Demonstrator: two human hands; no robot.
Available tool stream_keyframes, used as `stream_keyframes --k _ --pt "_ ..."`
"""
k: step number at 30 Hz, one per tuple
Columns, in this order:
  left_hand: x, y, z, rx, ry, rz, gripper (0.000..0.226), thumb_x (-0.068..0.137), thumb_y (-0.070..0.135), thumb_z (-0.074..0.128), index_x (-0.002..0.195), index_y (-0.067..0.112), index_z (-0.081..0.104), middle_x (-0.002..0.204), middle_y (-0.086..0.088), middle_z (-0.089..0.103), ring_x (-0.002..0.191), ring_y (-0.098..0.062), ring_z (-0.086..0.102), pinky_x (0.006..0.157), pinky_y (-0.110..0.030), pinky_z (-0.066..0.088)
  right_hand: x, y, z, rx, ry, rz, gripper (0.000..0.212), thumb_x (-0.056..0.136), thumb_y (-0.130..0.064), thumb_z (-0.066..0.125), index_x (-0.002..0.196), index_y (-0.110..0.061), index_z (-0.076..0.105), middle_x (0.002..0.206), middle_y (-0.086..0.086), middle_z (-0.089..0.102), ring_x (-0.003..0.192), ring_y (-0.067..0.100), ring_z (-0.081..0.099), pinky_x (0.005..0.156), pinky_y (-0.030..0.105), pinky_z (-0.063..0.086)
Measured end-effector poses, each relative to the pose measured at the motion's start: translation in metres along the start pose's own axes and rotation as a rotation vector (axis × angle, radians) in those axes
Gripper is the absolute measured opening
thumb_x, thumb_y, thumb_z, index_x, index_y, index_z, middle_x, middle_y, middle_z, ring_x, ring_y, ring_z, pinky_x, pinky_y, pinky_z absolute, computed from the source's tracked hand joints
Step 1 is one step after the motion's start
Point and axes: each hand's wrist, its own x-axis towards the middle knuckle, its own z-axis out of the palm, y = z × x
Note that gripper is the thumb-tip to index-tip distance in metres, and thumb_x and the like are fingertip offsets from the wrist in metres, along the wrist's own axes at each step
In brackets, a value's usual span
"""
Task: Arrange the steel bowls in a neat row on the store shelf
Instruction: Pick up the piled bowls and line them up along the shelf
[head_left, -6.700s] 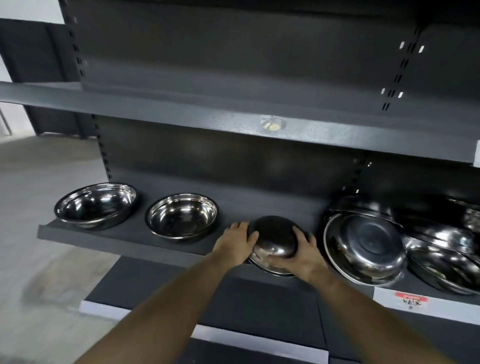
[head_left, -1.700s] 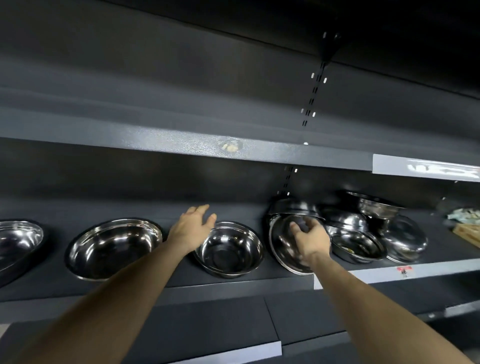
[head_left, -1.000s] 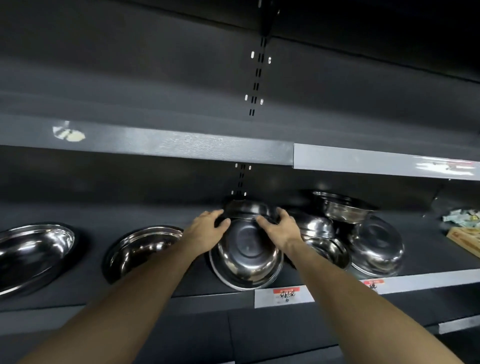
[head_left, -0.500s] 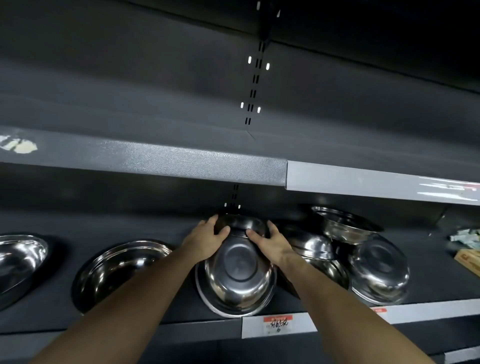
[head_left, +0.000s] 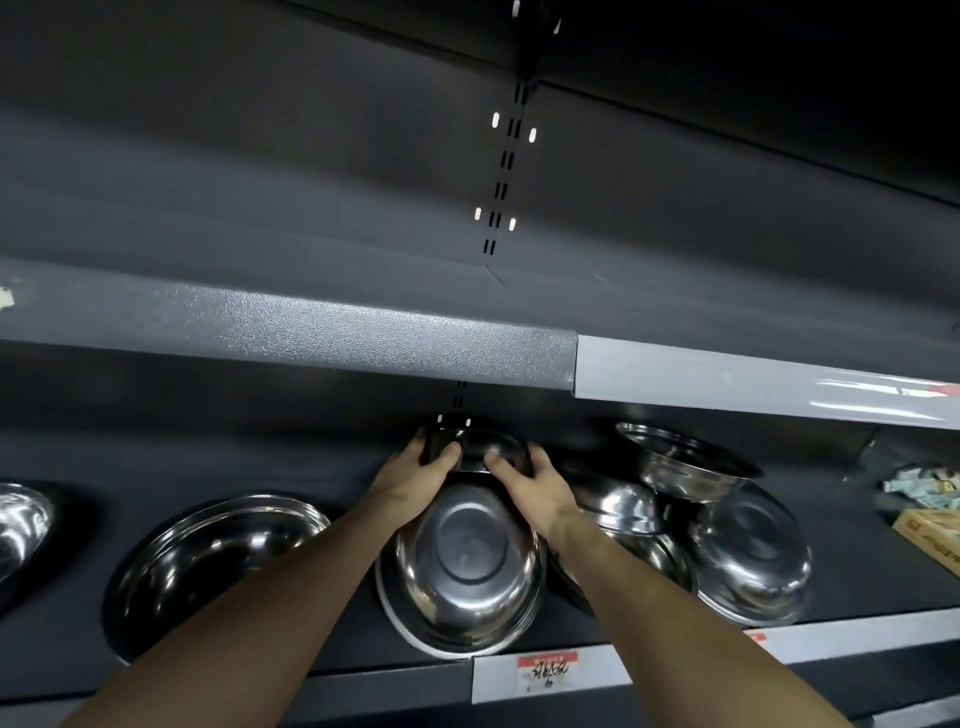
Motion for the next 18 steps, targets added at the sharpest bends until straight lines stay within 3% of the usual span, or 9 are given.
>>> stream_keyframes --k 4,7,10,12,14,18 --pt "-0.007 0.007 -0.004 -0.036 0.063 0.048 0.082 0.081 0.078 0.040 0.152 0.041 0.020 0.154 -0.008 0.037 0.142 -0.030 0.035 0.115 -0.038 0.027 -0.004 -0.008 -0.006 -0.091 0.043 -0.093 0.106 0.057 -0.087 0.059 0.145 -0.032 0.038 0.138 0.001 0.054 0.133 0.020 0.046 0.113 0.034 0.036" --pt "-0.014 0.015 -0.009 -0.046 0.150 0.096 0.078 0.082 0.079 0.036 0.150 0.043 0.023 0.151 -0.008 0.041 0.139 -0.032 0.039 0.114 -0.042 0.031 -0.011 -0.013 -0.011 -0.242 0.075 -0.200 0.110 0.056 -0.083 0.064 0.148 -0.034 0.029 0.135 0.002 0.053 0.132 0.019 0.044 0.112 0.033 0.037" --pt "-0.025 0.021 -0.016 -0.072 0.271 0.138 0.070 0.085 0.077 0.034 0.147 0.044 0.031 0.144 -0.009 0.048 0.132 -0.035 0.045 0.111 -0.044 0.036 -0.013 -0.014 -0.012 -0.296 0.167 -0.307 0.080 0.080 -0.046 0.070 0.148 -0.030 0.030 0.126 0.009 0.060 0.124 0.026 0.053 0.105 0.032 0.042" --pt "-0.035 0.022 -0.022 -0.104 0.320 0.178 0.065 0.086 0.074 0.035 0.142 0.040 0.039 0.138 -0.010 0.052 0.128 -0.036 0.047 0.109 -0.045 0.037 -0.013 -0.016 -0.011 -0.247 0.242 -0.352 0.061 0.089 -0.020 0.059 0.146 -0.026 0.038 0.119 0.014 0.065 0.114 0.033 0.060 0.097 0.033 0.046" --pt "-0.045 0.021 -0.028 -0.146 0.359 0.204 0.063 0.089 0.070 0.036 0.136 0.030 0.046 0.132 -0.012 0.056 0.124 -0.036 0.049 0.107 -0.046 0.038 -0.016 -0.017 -0.007 -0.177 0.316 -0.373 0.053 0.092 -0.012 0.051 0.142 -0.027 0.044 0.110 0.015 0.070 0.103 0.035 0.065 0.090 0.034 0.049" --pt "-0.062 0.014 -0.038 -0.138 0.488 0.293 0.054 0.096 0.056 0.037 0.129 0.015 0.049 0.124 -0.014 0.056 0.124 -0.033 0.046 0.108 -0.042 0.035 -0.023 -0.019 0.008 -0.145 0.467 -0.410 0.036 0.095 -0.017 0.051 0.129 -0.018 0.060 0.101 0.018 0.073 0.097 0.037 0.066 0.085 0.035 0.050"
